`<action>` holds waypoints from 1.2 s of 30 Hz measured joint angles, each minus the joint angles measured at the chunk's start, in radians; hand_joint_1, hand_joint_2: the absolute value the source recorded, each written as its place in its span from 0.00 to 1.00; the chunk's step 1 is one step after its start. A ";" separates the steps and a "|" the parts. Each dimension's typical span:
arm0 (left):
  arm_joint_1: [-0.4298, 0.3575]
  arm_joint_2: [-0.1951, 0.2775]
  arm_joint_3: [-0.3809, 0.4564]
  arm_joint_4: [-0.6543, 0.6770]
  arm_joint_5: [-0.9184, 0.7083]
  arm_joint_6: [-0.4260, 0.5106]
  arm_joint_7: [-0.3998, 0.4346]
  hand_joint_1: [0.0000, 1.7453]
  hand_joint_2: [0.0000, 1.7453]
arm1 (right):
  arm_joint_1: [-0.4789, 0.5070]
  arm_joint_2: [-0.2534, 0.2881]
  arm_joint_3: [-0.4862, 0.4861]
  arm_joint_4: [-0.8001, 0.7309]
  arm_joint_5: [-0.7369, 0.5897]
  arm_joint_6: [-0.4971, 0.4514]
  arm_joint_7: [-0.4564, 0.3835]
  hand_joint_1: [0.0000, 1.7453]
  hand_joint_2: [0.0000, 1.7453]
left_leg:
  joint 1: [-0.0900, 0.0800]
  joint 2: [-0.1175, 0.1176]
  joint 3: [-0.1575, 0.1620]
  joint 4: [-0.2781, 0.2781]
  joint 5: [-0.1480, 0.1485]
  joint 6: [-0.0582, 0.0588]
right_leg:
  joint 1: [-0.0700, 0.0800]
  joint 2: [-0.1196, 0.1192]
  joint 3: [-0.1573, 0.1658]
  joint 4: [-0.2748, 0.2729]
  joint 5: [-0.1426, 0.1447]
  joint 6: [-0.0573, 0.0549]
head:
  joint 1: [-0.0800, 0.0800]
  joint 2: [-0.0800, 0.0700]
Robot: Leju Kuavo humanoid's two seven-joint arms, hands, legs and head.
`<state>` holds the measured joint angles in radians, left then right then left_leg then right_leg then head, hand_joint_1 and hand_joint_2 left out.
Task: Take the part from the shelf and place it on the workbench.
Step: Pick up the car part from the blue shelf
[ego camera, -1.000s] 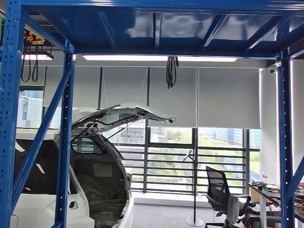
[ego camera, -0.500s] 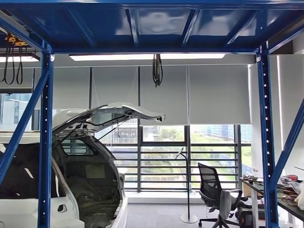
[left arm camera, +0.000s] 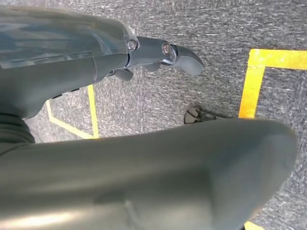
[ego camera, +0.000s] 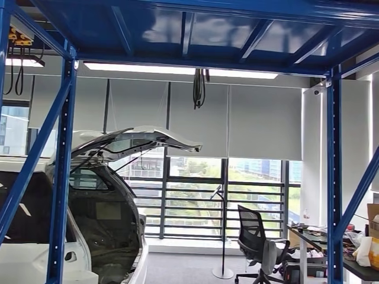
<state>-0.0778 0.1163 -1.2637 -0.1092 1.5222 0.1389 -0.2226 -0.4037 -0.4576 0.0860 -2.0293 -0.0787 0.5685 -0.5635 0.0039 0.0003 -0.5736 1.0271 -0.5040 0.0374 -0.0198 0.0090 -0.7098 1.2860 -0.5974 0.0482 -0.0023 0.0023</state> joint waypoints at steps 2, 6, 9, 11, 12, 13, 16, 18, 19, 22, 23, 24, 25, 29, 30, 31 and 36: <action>-0.002 0.000 -0.003 0.000 0.000 -0.001 -0.003 0.00 0.00 | 0.014 -0.012 0.003 0.004 -0.008 -0.004 0.015 0.00 0.00 | -0.005 0.001 0.002 0.000 -0.001 0.001 | 0.010 -0.004 0.064 -0.131 0.065 -0.017 | 0.000 0.000; 0.000 -0.004 -0.007 0.000 0.001 -0.003 -0.009 0.00 0.00 | 0.055 -0.043 0.003 0.031 -0.018 -0.019 0.040 0.00 0.00 | -0.010 0.000 -0.002 0.003 -0.004 0.001 | 0.026 -0.015 0.129 -0.274 0.104 -0.031 | 0.000 0.000; 0.002 -0.004 -0.008 0.001 0.001 -0.005 -0.011 0.00 0.00 | 0.103 -0.057 0.002 0.066 -0.010 -0.040 0.054 0.00 0.00 | -0.007 0.000 -0.002 0.001 -0.005 0.001 | 0.027 -0.012 0.129 -0.276 0.105 -0.025 | 0.000 0.000; 0.002 -0.005 -0.010 0.002 0.001 -0.006 -0.014 0.00 0.00 | 0.127 -0.064 0.002 0.088 -0.003 -0.054 0.059 0.00 0.00 | -0.007 0.000 -0.001 -0.001 -0.003 -0.001 | 0.028 -0.012 0.129 -0.275 0.105 -0.026 | 0.000 0.000; 0.002 -0.005 -0.012 0.002 0.001 -0.006 -0.015 0.00 0.00 | 0.138 -0.066 0.002 0.097 0.002 -0.061 0.062 0.00 0.00 | -0.006 0.000 -0.001 -0.002 -0.003 -0.002 | 0.028 -0.012 0.129 -0.275 0.105 -0.026 | 0.000 0.000; 0.002 -0.005 -0.014 0.003 0.001 -0.006 -0.016 0.00 0.00 | 0.148 -0.070 0.002 0.106 0.006 -0.068 0.065 0.00 0.00 | -0.006 0.000 0.000 -0.003 -0.002 -0.003 | 0.028 -0.012 0.129 -0.275 0.105 -0.027 | 0.000 0.000; 0.002 -0.005 -0.019 0.005 0.001 -0.006 -0.019 0.00 0.00 | 0.173 -0.085 0.002 0.124 0.013 -0.079 0.071 0.00 0.00 | -0.006 0.000 0.000 -0.004 -0.002 -0.004 | 0.028 -0.012 0.129 -0.275 0.104 -0.027 | 0.000 0.000; 0.003 -0.005 -0.021 0.005 0.001 -0.006 -0.019 0.00 0.00 | 0.181 -0.094 0.002 0.133 0.012 -0.081 0.071 0.00 0.00 | -0.006 0.000 0.000 -0.004 -0.002 -0.004 | 0.028 -0.011 0.129 -0.275 0.104 -0.027 | 0.000 0.000; 0.003 -0.005 -0.022 0.005 0.001 -0.006 -0.019 0.00 0.00 | 0.184 -0.097 0.002 0.136 0.012 -0.081 0.071 0.00 0.00 | -0.006 0.000 0.000 -0.004 -0.002 -0.004 | 0.028 -0.011 0.129 -0.275 0.104 -0.027 | 0.000 0.000; 0.002 -0.005 -0.025 0.006 0.001 -0.006 -0.019 0.00 0.00 | 0.189 -0.106 0.001 0.147 0.008 -0.080 0.071 0.00 0.00 | -0.007 0.000 0.000 -0.004 -0.002 -0.004 | 0.027 -0.011 0.129 -0.275 0.104 -0.027 | 0.000 0.000; 0.002 -0.005 -0.025 0.006 0.001 -0.006 -0.019 0.00 0.00 | 0.190 -0.108 0.001 0.150 0.008 -0.080 0.071 0.00 0.00 | -0.008 0.000 0.000 -0.004 -0.002 -0.004 | 0.027 -0.011 0.129 -0.275 0.104 -0.027 | 0.000 0.000; 0.002 -0.005 -0.026 0.006 0.001 -0.006 -0.019 0.00 0.00 | 0.190 -0.109 0.001 0.152 0.007 -0.080 0.071 0.00 0.00 | -0.008 0.000 0.000 -0.004 -0.002 -0.004 | 0.027 -0.011 0.129 -0.275 0.104 -0.027 | 0.000 0.000; 0.002 -0.005 -0.026 0.006 0.001 -0.006 -0.019 0.00 0.00 | 0.190 -0.110 0.001 0.155 0.007 -0.079 0.071 0.00 0.00 | -0.009 0.000 0.000 -0.004 -0.002 -0.004 | 0.026 -0.011 0.129 -0.275 0.104 -0.027 | 0.000 0.000; 0.002 -0.005 -0.033 0.006 0.001 -0.006 -0.019 0.00 0.00 | 0.190 -0.112 0.001 0.161 0.007 -0.078 0.071 0.00 0.00 | -0.011 0.000 0.000 -0.004 -0.002 -0.004 | 0.024 -0.011 0.129 -0.275 0.104 -0.027 | 0.000 0.000; 0.002 -0.005 -0.035 0.006 0.001 -0.006 -0.019 0.00 0.00 | 0.190 -0.112 0.001 0.161 0.008 -0.079 0.072 0.00 0.00 | -0.011 0.000 0.000 -0.004 -0.002 -0.004 | 0.024 -0.011 0.129 -0.275 0.104 -0.027 | 0.000 0.000; 0.002 -0.005 -0.037 0.006 0.001 -0.006 -0.019 0.00 0.00 | 0.190 -0.113 0.001 0.161 0.009 -0.081 0.075 0.00 0.00 | -0.011 0.000 0.000 -0.004 -0.002 -0.004 | 0.024 -0.011 0.129 -0.275 0.104 -0.027 | 0.000 0.000; 0.002 -0.004 -0.041 0.006 0.001 -0.006 -0.019 0.00 0.00 | 0.189 -0.119 0.001 0.162 0.018 -0.097 0.092 0.00 0.00 | -0.013 0.000 0.000 -0.003 -0.002 -0.001 | 0.022 -0.012 0.130 -0.277 0.106 -0.025 | 0.000 0.000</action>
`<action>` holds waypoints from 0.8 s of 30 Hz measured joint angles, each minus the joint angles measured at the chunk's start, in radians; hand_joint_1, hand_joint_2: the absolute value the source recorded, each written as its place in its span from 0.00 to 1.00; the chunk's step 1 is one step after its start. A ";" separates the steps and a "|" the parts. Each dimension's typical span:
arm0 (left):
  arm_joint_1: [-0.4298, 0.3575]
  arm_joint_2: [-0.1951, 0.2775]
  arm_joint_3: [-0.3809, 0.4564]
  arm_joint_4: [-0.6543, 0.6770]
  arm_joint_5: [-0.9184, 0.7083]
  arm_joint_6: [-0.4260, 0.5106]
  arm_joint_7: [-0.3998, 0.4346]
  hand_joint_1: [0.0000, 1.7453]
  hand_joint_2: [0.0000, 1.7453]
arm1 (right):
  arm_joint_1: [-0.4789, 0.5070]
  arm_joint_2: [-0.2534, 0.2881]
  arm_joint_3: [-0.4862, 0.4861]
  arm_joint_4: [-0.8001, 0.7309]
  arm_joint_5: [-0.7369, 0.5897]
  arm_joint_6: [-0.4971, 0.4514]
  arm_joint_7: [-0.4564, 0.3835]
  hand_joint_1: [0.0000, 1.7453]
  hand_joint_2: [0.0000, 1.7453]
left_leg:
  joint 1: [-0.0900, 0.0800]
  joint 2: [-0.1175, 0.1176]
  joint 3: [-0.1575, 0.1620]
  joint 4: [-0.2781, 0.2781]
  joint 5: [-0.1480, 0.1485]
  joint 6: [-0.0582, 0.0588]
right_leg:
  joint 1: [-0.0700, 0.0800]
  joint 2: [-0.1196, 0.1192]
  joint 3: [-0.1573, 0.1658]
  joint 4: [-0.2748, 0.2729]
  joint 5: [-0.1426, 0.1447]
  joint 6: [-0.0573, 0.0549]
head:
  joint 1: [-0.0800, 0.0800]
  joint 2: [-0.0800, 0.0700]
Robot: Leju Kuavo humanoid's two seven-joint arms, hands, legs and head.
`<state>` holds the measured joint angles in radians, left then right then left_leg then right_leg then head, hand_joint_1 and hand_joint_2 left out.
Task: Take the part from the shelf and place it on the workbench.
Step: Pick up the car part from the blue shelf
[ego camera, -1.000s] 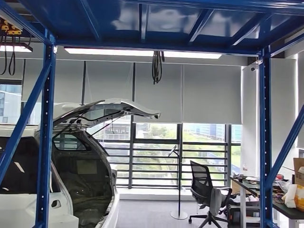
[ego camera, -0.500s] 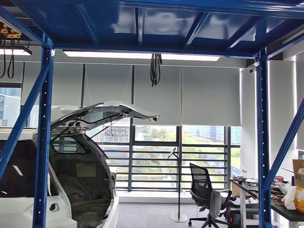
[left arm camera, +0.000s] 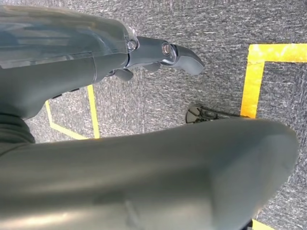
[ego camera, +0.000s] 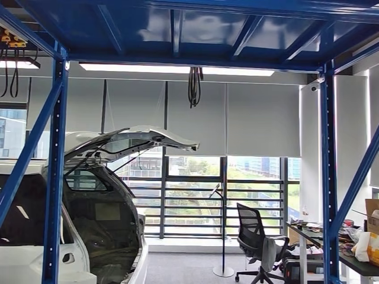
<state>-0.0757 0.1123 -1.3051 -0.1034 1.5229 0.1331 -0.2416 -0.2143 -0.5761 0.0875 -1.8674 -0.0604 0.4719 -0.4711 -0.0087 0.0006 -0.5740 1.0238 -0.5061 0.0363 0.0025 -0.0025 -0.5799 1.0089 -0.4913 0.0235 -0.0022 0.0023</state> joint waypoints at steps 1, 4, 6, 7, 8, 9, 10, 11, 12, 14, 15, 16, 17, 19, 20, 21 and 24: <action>0.000 0.000 0.000 0.000 0.000 0.000 0.000 0.00 0.00 | 0.000 -0.001 0.000 0.000 0.001 -0.003 0.003 0.00 0.00 | -0.001 0.000 0.001 -0.003 0.001 0.004 | -0.001 0.000 0.001 -0.003 0.002 0.003 | 0.000 0.000; -0.001 0.001 -0.001 0.000 0.000 0.000 -0.001 0.00 0.00 | -0.001 -0.005 0.000 0.000 0.002 -0.009 0.008 0.00 0.00 | 0.006 0.005 0.018 -0.031 0.015 0.016 | -0.004 0.001 -0.007 0.019 -0.017 0.014 | 0.000 0.000; -0.003 0.001 -0.001 0.000 0.000 0.000 -0.001 0.00 0.00 | 0.001 -0.007 0.000 0.001 0.002 -0.010 0.009 0.00 0.00 | 0.009 0.008 0.024 -0.040 0.019 0.018 | -0.010 0.002 -0.056 0.123 -0.073 0.020 | 0.000 0.000; -0.003 0.001 -0.001 0.000 0.000 0.000 -0.001 0.00 0.00 | 0.004 -0.007 0.000 0.002 0.002 -0.010 0.009 0.00 0.00 | 0.010 0.008 0.025 -0.040 0.018 0.017 | -0.014 0.002 -0.091 0.193 -0.101 0.025 | 0.000 0.000; -0.002 0.001 -0.001 0.000 0.000 0.000 -0.001 0.00 0.00 | 0.007 -0.007 0.001 0.004 0.002 -0.010 0.009 0.00 0.00 | 0.011 0.008 0.026 -0.040 0.017 0.015 | -0.020 0.002 -0.119 0.245 -0.114 0.030 | 0.000 0.000; -0.002 0.001 -0.001 0.000 0.000 0.000 -0.001 0.00 0.00 | 0.009 -0.007 0.001 0.005 0.002 -0.010 0.010 0.00 0.00 | 0.013 0.008 0.028 -0.040 0.014 0.011 | -0.025 0.002 -0.131 0.266 -0.109 0.036 | 0.000 0.000; -0.001 0.001 -0.001 0.000 0.000 0.000 -0.001 0.00 0.00 | 0.010 -0.007 0.001 0.006 0.002 -0.010 0.010 0.00 0.00 | 0.016 0.008 0.031 -0.039 0.011 0.006 | -0.031 0.001 -0.122 0.242 -0.084 0.042 | 0.000 0.000; -0.001 0.001 -0.001 0.000 0.000 0.000 -0.001 0.00 0.00 | 0.010 -0.007 0.001 0.007 0.002 -0.011 0.010 0.00 0.00 | 0.021 0.008 0.036 -0.037 0.005 -0.002 | -0.037 -0.001 -0.093 0.182 -0.046 0.050 | 0.000 0.000; -0.001 0.003 -0.001 0.001 0.000 0.000 -0.001 0.00 0.00 | 0.010 -0.007 0.002 0.008 0.002 -0.011 0.010 0.00 0.00 | 0.025 0.007 0.040 -0.034 0.000 -0.011 | -0.040 -0.003 -0.059 0.114 -0.017 0.058 | 0.000 0.000; -0.002 0.006 -0.001 0.004 0.000 0.000 -0.002 0.00 0.00 | 0.010 -0.007 0.002 0.009 0.002 -0.010 0.011 0.00 0.00 | 0.027 0.006 0.043 -0.026 -0.012 -0.029 | -0.043 -0.001 -0.015 0.020 0.010 0.053 | 0.000 0.000; -0.002 0.007 -0.002 0.005 0.000 0.000 -0.002 0.00 0.00 | 0.011 -0.007 0.003 0.010 0.001 -0.010 0.011 0.00 0.00 | 0.026 0.006 0.043 -0.025 -0.015 -0.035 | -0.040 0.001 -0.011 0.010 0.005 0.044 | 0.001 0.000; -0.002 0.006 -0.002 0.005 0.000 0.000 -0.002 0.00 0.00 | 0.013 -0.007 0.003 0.010 0.000 -0.009 0.011 0.00 0.00 | 0.025 0.006 0.044 -0.025 -0.017 -0.039 | -0.038 0.004 -0.012 0.010 0.003 0.031 | 0.001 0.000; -0.001 0.006 -0.003 0.005 0.000 0.000 -0.002 0.00 0.00 | 0.013 -0.008 0.003 0.010 -0.002 -0.009 0.011 0.00 0.00 | 0.027 0.006 0.045 -0.026 -0.019 -0.043 | -0.037 0.005 -0.012 0.011 0.001 0.022 | 0.000 0.000; -0.003 0.006 -0.005 0.005 0.000 0.000 -0.002 0.00 0.00 | 0.011 -0.010 0.002 0.008 -0.006 -0.008 0.010 0.00 0.00 | 0.031 0.006 0.035 0.003 -0.041 -0.049 | -0.035 0.007 -0.007 0.011 -0.004 0.007 | 0.000 0.000; -0.004 0.006 -0.007 0.005 0.000 0.000 -0.002 0.00 0.00 | 0.010 -0.011 0.002 0.007 -0.008 -0.008 0.010 0.00 0.00 | 0.031 0.006 0.015 0.048 -0.065 -0.051 | -0.034 0.007 -0.004 0.010 -0.007 0.000 | 0.001 0.000; -0.005 0.006 -0.008 0.005 0.000 0.000 -0.003 0.00 0.00 | 0.010 -0.011 0.002 0.006 -0.010 -0.008 0.010 0.00 0.00 | 0.031 0.006 -0.019 0.114 -0.093 -0.050 | -0.032 0.006 -0.001 0.010 -0.010 -0.005 | 0.001 0.000; 0.000 0.006 -0.009 0.005 0.000 0.000 -0.003 0.00 0.00 | 0.014 -0.011 0.003 0.007 -0.013 -0.007 0.010 0.00 0.00 | 0.027 0.006 -0.122 0.279 -0.130 -0.043 | -0.022 0.009 0.011 0.010 -0.022 -0.015 | 0.001 0.000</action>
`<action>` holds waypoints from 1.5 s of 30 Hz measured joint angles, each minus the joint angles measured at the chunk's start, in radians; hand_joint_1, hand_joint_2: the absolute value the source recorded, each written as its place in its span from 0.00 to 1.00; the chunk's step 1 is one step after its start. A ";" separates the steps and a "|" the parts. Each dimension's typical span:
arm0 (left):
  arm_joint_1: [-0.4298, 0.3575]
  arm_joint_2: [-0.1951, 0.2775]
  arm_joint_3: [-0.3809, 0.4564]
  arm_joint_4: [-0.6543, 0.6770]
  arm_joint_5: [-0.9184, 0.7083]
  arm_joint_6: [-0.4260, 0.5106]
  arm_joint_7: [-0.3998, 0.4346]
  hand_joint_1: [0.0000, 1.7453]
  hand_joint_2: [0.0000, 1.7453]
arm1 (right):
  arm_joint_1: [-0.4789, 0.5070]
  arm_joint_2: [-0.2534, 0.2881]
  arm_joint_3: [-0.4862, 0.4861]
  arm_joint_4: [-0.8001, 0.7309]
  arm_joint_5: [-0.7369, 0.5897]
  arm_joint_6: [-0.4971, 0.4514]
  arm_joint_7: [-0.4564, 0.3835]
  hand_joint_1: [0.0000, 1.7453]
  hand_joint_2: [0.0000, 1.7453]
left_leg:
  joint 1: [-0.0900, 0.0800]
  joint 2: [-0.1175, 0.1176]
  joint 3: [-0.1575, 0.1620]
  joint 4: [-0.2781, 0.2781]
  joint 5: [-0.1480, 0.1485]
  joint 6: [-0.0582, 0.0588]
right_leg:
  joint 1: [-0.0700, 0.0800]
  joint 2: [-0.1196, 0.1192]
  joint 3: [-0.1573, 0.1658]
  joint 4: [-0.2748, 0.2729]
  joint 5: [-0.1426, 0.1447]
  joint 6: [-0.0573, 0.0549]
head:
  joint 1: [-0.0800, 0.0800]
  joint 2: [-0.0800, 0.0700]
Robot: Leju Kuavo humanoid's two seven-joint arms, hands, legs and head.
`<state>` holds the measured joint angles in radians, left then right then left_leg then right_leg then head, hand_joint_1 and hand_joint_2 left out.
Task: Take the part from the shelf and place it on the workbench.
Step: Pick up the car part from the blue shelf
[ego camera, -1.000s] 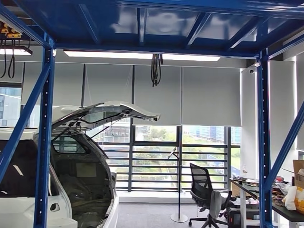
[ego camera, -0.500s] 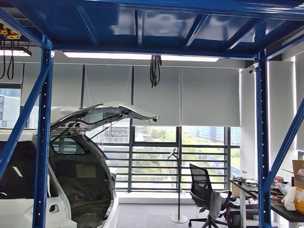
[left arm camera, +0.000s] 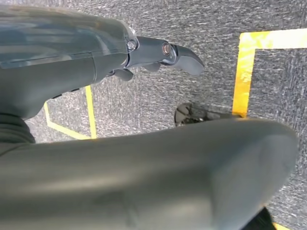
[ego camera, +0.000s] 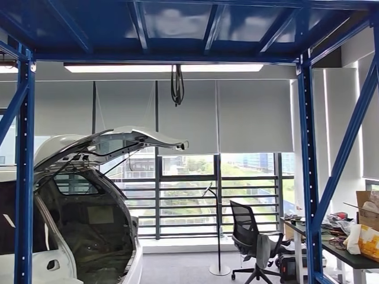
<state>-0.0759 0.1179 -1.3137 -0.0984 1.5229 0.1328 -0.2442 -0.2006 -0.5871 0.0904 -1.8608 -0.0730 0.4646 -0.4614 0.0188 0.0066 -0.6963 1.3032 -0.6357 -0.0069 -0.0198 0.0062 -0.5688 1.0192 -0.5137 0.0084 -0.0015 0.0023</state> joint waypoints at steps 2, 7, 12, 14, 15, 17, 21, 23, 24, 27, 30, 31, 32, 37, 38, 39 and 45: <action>0.003 0.000 0.000 0.000 0.000 0.000 0.000 0.00 0.00 | 0.001 0.000 0.000 0.000 -0.001 0.000 0.000 0.00 0.00 | -0.004 0.000 0.006 -0.056 0.068 0.012 | 0.005 0.004 0.018 0.000 -0.013 -0.001 | 0.000 0.000; 0.002 0.000 -0.001 0.001 0.000 0.000 -0.003 0.00 0.00 | 0.004 0.000 -0.001 -0.002 -0.002 -0.001 0.001 0.00 0.00 | -0.020 -0.007 0.082 -0.248 0.150 0.034 | 0.007 0.012 0.041 0.002 -0.036 0.021 | 0.001 0.000; 0.000 0.000 -0.002 0.002 0.000 0.000 -0.003 0.00 0.00 | 0.006 -0.006 -0.002 -0.005 -0.010 -0.004 0.008 0.00 0.00 | -0.016 -0.008 0.117 -0.278 0.135 0.048 | 0.001 0.004 -0.014 0.118 -0.080 0.042 | 0.001 0.000; 0.000 0.000 -0.002 0.002 0.000 0.000 -0.003 0.00 0.00 | 0.008 -0.007 -0.002 -0.003 -0.026 -0.005 0.026 0.00 0.00 | -0.017 -0.008 0.127 -0.278 0.127 0.054 | 0.001 0.004 -0.093 0.242 -0.122 0.048 | 0.001 0.000; 0.001 0.000 -0.002 0.002 0.000 0.000 -0.003 0.00 0.00 | 0.011 -0.007 -0.002 -0.001 -0.037 -0.006 0.037 0.00 0.00 | -0.018 -0.008 0.133 -0.278 0.122 0.055 | 0.001 0.003 -0.122 0.276 -0.124 0.049 | 0.001 0.000; 0.003 -0.001 -0.001 0.002 0.000 0.000 -0.004 0.00 0.00 | 0.013 -0.007 -0.003 0.002 -0.055 -0.015 0.064 0.00 0.00 | -0.019 -0.008 0.150 -0.278 0.109 0.055 | 0.003 0.003 -0.127 0.232 -0.064 0.047 | 0.001 0.000; 0.003 -0.007 -0.001 0.002 0.000 0.000 -0.004 0.00 0.00 | 0.012 -0.004 -0.002 0.004 -0.073 -0.036 0.104 0.00 0.00 | -0.020 -0.008 0.180 -0.281 0.084 0.041 | 0.018 -0.008 -0.063 0.026 0.041 0.020 | 0.001 0.000; 0.004 -0.008 -0.001 0.002 0.000 0.001 -0.004 0.00 0.00 | 0.017 -0.005 -0.003 0.004 -0.088 -0.036 0.110 0.00 0.00 | -0.020 -0.008 0.188 -0.280 0.081 0.030 | 0.021 -0.008 -0.056 0.012 0.033 0.005 | 0.001 0.000; 0.005 -0.009 -0.001 0.002 0.000 0.001 -0.004 0.00 0.00 | 0.022 -0.007 -0.006 0.004 -0.099 -0.036 0.112 0.00 0.00 | -0.021 -0.008 0.193 -0.276 0.078 0.026 | 0.019 -0.008 -0.048 0.008 0.039 -0.001 | 0.001 0.000; 0.003 -0.010 -0.001 0.003 0.000 0.002 -0.004 0.00 0.00 | 0.035 -0.010 -0.022 0.003 -0.146 -0.020 0.119 0.00 0.00 | -0.018 -0.008 0.157 -0.193 0.035 0.015 | 0.011 -0.008 -0.021 -0.008 0.036 -0.012 | 0.001 0.000; 0.005 -0.011 -0.001 0.003 0.000 0.003 -0.008 0.00 0.00 | 0.072 -0.010 -0.036 0.003 -0.209 0.016 0.123 0.00 0.00 | -0.009 -0.008 0.050 -0.037 -0.020 0.002 | 0.010 -0.007 -0.011 -0.010 0.026 -0.014 | 0.002 0.000; 0.007 -0.011 -0.001 0.003 0.000 0.002 -0.010 0.00 0.00 | 0.090 -0.012 -0.042 0.004 -0.234 0.031 0.123 0.00 0.25 | -0.006 -0.008 0.031 -0.029 -0.008 -0.002 | 0.009 -0.006 -0.007 -0.009 0.021 -0.012 | 0.002 0.000; 0.009 -0.011 -0.001 0.003 0.000 0.002 -0.010 0.00 0.00 | 0.106 -0.016 -0.050 0.004 -0.258 0.044 0.124 0.00 0.50 | -0.003 -0.008 0.030 -0.055 0.025 -0.006 | 0.007 -0.005 0.000 -0.009 0.016 -0.009 | 0.002 0.000; 0.010 -0.011 -0.001 0.003 0.000 0.001 -0.010 0.00 0.00 | 0.143 -0.024 -0.085 0.016 -0.223 0.036 0.128 0.00 1.00 | -0.004 -0.010 0.086 -0.257 0.144 0.003 | 0.002 -0.001 0.027 -0.006 -0.011 0.018 | 0.001 0.001; 0.009 -0.012 -0.001 0.003 0.000 0.002 -0.010 0.00 0.00 | 0.144 -0.021 -0.087 0.019 -0.165 0.006 0.126 0.00 1.00 | -0.005 -0.009 0.086 -0.263 0.145 0.009 | 0.002 0.000 0.027 -0.005 -0.014 0.018 | 0.001 0.001; 0.009 -0.013 0.000 0.003 0.000 0.002 -0.010 0.00 0.00 | 0.144 -0.015 -0.087 0.022 -0.089 -0.032 0.123 0.00 1.00 | -0.006 -0.009 0.086 -0.262 0.151 0.012 | 0.002 0.001 0.028 -0.005 -0.016 0.014 | 0.001 0.001; 0.002 -0.020 0.002 0.003 0.000 0.006 -0.016 0.00 0.00 | 0.110 0.076 -0.006 0.045 0.471 -0.321 0.142 0.00 1.00 | -0.009 -0.010 0.088 -0.263 0.149 0.021 | 0.002 -0.001 0.038 -0.019 -0.014 0.004 | 0.000 0.000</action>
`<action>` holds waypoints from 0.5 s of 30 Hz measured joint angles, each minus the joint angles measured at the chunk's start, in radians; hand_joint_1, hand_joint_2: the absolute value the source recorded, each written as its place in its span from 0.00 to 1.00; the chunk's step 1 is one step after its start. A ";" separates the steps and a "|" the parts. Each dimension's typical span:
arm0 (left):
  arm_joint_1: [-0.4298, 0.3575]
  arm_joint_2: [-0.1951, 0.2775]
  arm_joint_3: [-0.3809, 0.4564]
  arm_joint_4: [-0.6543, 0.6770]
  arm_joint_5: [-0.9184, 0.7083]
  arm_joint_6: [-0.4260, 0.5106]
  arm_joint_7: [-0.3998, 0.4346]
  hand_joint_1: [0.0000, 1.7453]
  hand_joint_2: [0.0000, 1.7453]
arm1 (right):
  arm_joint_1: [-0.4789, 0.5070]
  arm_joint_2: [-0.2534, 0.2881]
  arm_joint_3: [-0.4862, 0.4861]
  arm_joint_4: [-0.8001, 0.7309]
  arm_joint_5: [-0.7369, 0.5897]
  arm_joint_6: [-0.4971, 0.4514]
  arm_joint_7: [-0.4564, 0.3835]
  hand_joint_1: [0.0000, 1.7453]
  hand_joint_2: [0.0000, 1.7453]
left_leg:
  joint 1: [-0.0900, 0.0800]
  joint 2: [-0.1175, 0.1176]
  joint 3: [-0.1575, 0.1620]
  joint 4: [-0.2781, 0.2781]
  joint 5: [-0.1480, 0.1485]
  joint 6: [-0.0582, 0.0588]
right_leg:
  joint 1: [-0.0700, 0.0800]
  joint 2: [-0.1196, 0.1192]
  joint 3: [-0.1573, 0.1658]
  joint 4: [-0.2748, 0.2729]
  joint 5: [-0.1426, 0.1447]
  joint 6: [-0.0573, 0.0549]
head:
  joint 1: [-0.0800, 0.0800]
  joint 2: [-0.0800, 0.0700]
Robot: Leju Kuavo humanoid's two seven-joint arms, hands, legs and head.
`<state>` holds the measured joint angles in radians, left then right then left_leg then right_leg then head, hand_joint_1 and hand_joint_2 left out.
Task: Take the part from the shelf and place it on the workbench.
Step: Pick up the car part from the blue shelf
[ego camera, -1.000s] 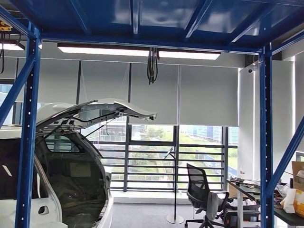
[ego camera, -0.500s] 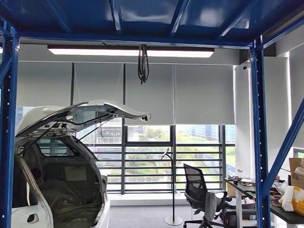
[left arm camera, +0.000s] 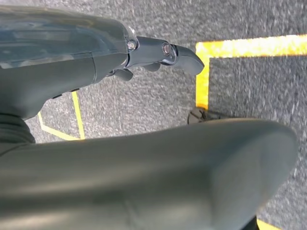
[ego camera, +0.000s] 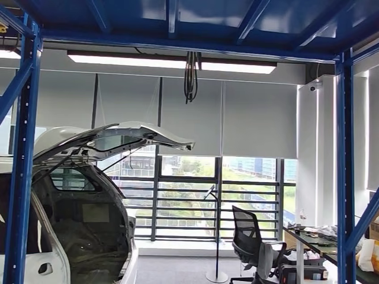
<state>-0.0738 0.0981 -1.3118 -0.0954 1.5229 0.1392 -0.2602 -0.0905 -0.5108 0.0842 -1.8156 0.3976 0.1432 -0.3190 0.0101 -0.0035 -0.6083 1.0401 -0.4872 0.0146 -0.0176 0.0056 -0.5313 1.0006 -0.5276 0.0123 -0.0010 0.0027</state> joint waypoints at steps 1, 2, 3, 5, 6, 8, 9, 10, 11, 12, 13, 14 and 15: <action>-0.001 -0.002 0.000 0.000 0.000 0.000 -0.002 0.00 0.00 | -0.002 0.021 0.024 0.006 0.087 -0.053 0.014 0.00 1.00 | 0.000 0.000 0.000 0.000 0.000 0.001 | 0.000 0.000 0.001 -0.002 0.000 0.003 | 0.000 0.000; -0.002 -0.003 0.000 0.000 0.000 0.000 -0.003 0.00 0.00 | -0.003 0.042 0.048 0.012 0.175 -0.105 0.033 0.00 1.00 | -0.001 0.000 0.000 0.000 -0.001 0.001 | 0.000 0.000 0.001 -0.003 0.001 0.008 | 0.000 0.000; -0.004 -0.005 0.001 0.000 0.000 0.000 -0.005 0.00 0.00 | -0.002 0.062 0.070 0.018 0.257 -0.154 0.052 0.00 1.00 | -0.001 0.000 0.000 0.000 -0.001 0.002 | -0.001 0.000 0.002 -0.004 0.001 0.014 | 0.000 0.000; -0.005 -0.006 0.001 0.000 0.000 0.000 -0.006 0.00 0.00 | -0.001 0.100 0.112 0.028 0.406 -0.236 0.093 0.00 1.00 | -0.001 0.000 0.000 0.001 -0.001 0.003 | -0.001 0.000 0.002 -0.005 0.000 0.023 | 0.000 0.000; -0.006 -0.006 0.001 0.000 0.000 0.000 -0.006 0.00 0.00 | 0.001 0.116 0.130 0.033 0.458 -0.262 0.110 0.00 1.00 | -0.001 0.000 0.000 0.001 -0.002 0.003 | -0.001 0.000 0.002 -0.006 0.000 0.026 | 0.000 0.000; -0.006 -0.006 0.000 0.000 0.000 0.000 -0.007 0.00 0.00 | 0.006 0.141 0.160 0.044 0.523 -0.290 0.137 0.00 1.00 | -0.001 0.000 0.000 0.001 -0.002 0.003 | -0.001 0.000 0.002 -0.005 0.000 0.028 | 0.000 0.000; -0.006 -0.006 0.000 0.000 0.000 0.000 -0.007 0.00 0.00 | 0.008 0.150 0.171 0.050 0.543 -0.297 0.146 0.00 1.00 | -0.001 0.000 0.001 0.001 -0.001 0.003 | -0.001 0.000 0.002 -0.005 -0.001 0.028 | 0.000 0.000; -0.006 -0.006 0.000 0.000 0.000 0.000 -0.007 0.00 0.00 | 0.010 0.158 0.179 0.056 0.559 -0.304 0.153 0.00 1.00 | 0.000 0.000 0.001 0.000 -0.001 0.003 | 0.000 0.000 0.002 -0.005 -0.001 0.028 | 0.000 0.000; -0.006 -0.006 0.000 0.000 0.000 0.000 -0.008 0.00 0.00 | 0.010 0.164 0.185 0.062 0.571 -0.309 0.158 0.00 1.00 | 0.000 0.000 0.001 0.000 -0.001 0.003 | 0.000 0.000 0.002 -0.005 -0.001 0.028 | 0.000 0.000; -0.006 -0.006 -0.001 0.000 0.000 0.000 -0.008 0.00 0.00 | 0.010 0.169 0.191 0.068 0.580 -0.313 0.161 0.00 1.00 | 0.001 0.000 0.001 0.000 -0.001 0.003 | 0.001 0.000 0.001 -0.004 -0.001 0.028 | 0.000 0.000; -0.007 -0.006 -0.001 0.000 0.000 -0.001 -0.008 0.00 0.00 | 0.010 0.173 0.195 0.073 0.586 -0.315 0.163 0.00 1.00 | 0.002 0.000 0.002 0.000 -0.001 0.003 | 0.001 0.000 0.001 -0.004 -0.001 0.028 | 0.000 0.000; -0.007 -0.006 -0.001 0.000 0.000 -0.001 -0.008 0.00 0.00 | 0.011 0.176 0.199 0.078 0.589 -0.316 0.164 0.00 1.00 | 0.002 0.000 0.002 0.000 -0.001 0.003 | 0.002 0.000 0.001 -0.004 -0.001 0.028 | 0.000 0.000; -0.007 -0.006 -0.001 0.000 0.000 -0.001 -0.008 0.00 0.00 | 0.010 0.179 0.203 0.082 0.591 -0.316 0.165 0.00 1.00 | 0.002 0.000 0.002 0.000 -0.001 0.003 | 0.002 0.000 0.001 -0.004 -0.001 0.028 | 0.000 0.000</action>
<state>-0.0803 0.0919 -1.3132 -0.0954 1.5229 0.1385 -0.2682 -0.0801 -0.3314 0.2870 -1.7335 0.9885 -0.1730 -0.1544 0.0126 -0.0037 -0.6067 1.0400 -0.4885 0.0171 -0.0155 0.0053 -0.5299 0.9967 -0.5285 0.0404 -0.0008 0.0023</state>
